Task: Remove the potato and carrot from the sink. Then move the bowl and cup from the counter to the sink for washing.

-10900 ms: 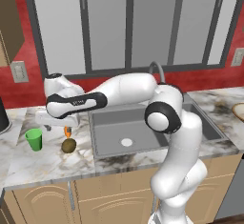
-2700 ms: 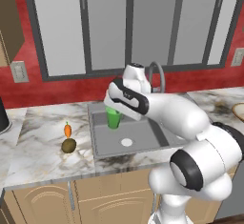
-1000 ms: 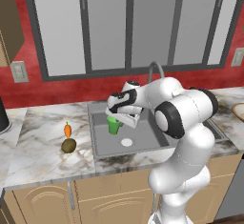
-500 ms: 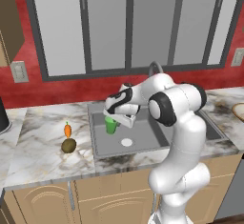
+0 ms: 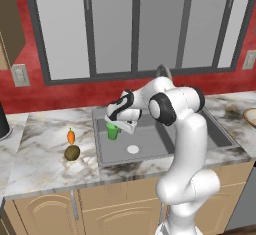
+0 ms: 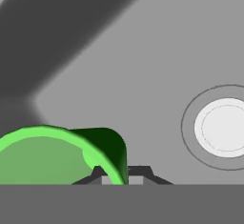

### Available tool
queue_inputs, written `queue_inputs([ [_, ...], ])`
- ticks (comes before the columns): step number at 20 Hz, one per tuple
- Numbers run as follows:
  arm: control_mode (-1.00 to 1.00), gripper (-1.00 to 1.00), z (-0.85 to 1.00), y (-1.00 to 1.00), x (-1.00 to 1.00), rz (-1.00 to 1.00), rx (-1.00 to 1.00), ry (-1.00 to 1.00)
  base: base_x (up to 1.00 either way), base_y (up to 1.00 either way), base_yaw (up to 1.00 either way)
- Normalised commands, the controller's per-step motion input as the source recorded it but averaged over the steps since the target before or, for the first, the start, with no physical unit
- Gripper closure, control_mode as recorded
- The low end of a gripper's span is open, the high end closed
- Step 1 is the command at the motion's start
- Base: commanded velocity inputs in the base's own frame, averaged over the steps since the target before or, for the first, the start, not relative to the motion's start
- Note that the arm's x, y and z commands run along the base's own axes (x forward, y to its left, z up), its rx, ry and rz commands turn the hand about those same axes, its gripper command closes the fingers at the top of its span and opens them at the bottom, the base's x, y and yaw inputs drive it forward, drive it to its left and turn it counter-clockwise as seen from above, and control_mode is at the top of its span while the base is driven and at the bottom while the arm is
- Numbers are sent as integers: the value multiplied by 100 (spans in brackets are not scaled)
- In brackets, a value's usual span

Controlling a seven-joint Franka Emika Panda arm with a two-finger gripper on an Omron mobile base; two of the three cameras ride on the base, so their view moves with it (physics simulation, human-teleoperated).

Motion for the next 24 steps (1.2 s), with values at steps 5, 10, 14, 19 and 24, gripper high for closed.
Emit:
queue_inputs([
  [5, -100, 100, -30, 19, 38, 0, 0, 3, 0, 0, 0],
  [10, -100, 100, -30, 14, 37, 0, 0, 2, 0, 0, 0],
  [14, -100, 100, -27, 10, 36, 0, 0, 0, 0, 0, 0],
  [19, -100, 100, -29, 11, 35, 0, 0, 0, 0, 0, 0],
  [24, -100, 100, -30, 6, 21, 0, 0, 0, 0, 0, 0],
])
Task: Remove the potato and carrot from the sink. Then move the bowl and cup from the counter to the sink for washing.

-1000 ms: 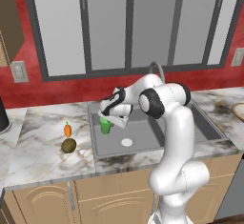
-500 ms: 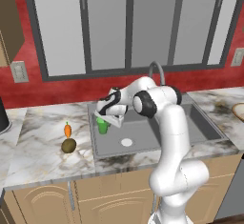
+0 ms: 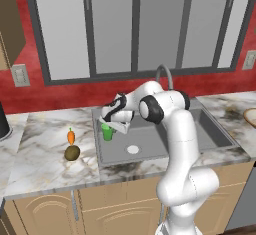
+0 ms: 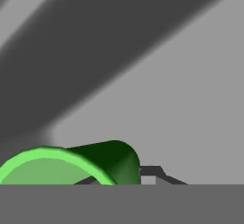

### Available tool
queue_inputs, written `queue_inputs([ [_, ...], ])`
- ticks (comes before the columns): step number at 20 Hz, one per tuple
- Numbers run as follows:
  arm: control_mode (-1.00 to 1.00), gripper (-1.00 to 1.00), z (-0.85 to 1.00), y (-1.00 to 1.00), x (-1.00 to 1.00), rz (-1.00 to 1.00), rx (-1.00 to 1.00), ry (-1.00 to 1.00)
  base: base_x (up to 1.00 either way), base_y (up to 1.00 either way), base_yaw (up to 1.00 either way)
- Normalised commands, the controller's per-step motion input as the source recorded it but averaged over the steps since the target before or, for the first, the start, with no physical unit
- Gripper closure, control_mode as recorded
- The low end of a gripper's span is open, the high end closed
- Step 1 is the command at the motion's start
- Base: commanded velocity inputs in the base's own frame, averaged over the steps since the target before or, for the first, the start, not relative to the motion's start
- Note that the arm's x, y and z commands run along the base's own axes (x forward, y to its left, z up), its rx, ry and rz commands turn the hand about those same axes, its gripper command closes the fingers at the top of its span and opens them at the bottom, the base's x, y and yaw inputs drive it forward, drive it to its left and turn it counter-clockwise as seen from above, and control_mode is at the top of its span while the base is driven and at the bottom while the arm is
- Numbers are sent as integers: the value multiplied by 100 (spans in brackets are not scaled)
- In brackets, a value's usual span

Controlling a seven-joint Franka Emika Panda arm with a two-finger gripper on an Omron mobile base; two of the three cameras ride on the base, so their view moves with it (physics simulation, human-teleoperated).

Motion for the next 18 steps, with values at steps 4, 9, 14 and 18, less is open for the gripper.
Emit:
queue_inputs([
  [4, -100, 100, -32, 4, 15, 0, 0, 1, 0, 0, 0],
  [9, -100, -100, -26, 10, 15, 0, 0, 1, 0, 0, 0],
  [14, -100, -100, -9, 3, 9, 0, 0, 7, 0, 0, 0],
  [18, -100, -100, 10, 2, 3, 0, 0, 6, 0, 0, 0],
])
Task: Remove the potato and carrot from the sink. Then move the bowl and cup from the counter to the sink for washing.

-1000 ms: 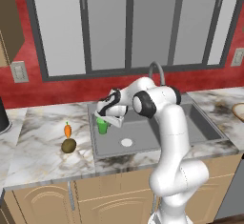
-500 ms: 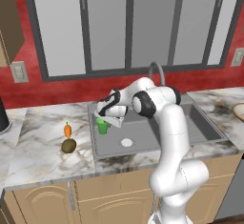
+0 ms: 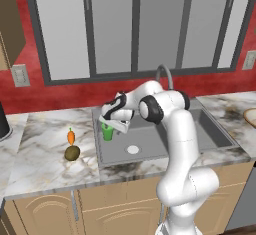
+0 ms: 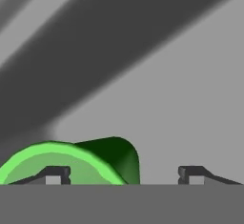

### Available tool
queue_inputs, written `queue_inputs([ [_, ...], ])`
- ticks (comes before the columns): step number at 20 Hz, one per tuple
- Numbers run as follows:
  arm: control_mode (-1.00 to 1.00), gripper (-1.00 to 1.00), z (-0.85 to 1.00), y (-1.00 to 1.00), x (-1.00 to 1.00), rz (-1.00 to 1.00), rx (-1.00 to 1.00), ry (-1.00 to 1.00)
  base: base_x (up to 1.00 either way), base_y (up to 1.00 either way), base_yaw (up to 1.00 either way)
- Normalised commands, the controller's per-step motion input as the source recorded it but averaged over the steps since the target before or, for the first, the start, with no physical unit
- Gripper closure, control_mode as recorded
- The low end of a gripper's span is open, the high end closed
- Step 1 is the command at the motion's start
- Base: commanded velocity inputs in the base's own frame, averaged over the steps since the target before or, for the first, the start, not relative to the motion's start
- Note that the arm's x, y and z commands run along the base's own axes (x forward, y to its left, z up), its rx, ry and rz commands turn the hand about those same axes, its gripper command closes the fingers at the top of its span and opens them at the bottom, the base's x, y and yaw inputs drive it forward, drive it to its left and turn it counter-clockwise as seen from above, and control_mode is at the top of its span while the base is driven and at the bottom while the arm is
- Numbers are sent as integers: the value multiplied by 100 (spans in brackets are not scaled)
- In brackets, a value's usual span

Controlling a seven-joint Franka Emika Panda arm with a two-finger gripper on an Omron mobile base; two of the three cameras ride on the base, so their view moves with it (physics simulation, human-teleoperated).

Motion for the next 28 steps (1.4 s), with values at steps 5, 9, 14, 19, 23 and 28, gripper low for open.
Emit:
queue_inputs([
  [5, -100, -100, 25, 0, 0, 0, 0, 3, 0, 0, 0],
  [9, -100, -100, 37, 0, -5, 0, 0, 3, 0, 0, 0],
  [14, -100, -100, 41, -7, -16, 0, 0, 5, 0, 0, 0],
  [19, -100, -100, 32, -22, -34, 0, 0, 6, 0, 0, 0],
  [23, -100, -100, 22, -27, -35, 4, -5, 8, 0, 0, 0],
  [28, -100, -100, 22, -24, -42, 16, -10, 6, 0, 0, 0],
])
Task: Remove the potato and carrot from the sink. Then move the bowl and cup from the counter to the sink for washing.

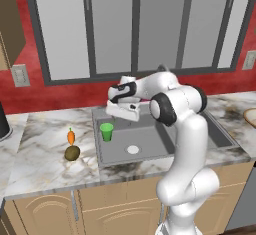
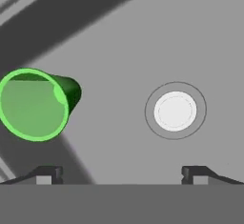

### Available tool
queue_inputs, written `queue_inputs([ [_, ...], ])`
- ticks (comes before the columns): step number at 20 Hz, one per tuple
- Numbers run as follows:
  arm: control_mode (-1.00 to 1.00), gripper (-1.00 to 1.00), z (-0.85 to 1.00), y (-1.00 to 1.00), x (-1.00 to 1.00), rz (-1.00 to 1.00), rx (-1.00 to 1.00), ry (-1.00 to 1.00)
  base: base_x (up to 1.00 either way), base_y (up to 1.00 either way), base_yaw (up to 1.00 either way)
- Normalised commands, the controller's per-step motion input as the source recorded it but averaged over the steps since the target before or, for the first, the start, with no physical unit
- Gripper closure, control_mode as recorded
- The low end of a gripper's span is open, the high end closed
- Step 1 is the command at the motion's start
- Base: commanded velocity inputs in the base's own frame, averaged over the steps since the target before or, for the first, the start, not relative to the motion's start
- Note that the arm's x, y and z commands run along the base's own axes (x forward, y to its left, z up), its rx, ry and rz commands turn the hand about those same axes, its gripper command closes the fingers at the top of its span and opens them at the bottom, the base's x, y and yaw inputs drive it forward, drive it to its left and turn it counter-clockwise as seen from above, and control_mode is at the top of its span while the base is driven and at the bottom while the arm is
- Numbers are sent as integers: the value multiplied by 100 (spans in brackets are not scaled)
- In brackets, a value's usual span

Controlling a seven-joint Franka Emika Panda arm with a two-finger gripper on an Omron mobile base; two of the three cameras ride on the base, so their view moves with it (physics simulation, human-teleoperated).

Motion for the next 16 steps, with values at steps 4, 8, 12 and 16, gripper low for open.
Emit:
queue_inputs([
  [4, -100, -100, 22, -16, -49, 24, -14, 4, 0, 0, 0],
  [8, -100, -100, 21, -16, -54, 21, -13, 5, 0, 0, 0],
  [12, -100, -100, 18, -22, -53, 13, -3, 13, 0, 0, 0],
  [16, -100, -100, 18, -30, -52, 9, 0, 8, 0, 0, 0],
])
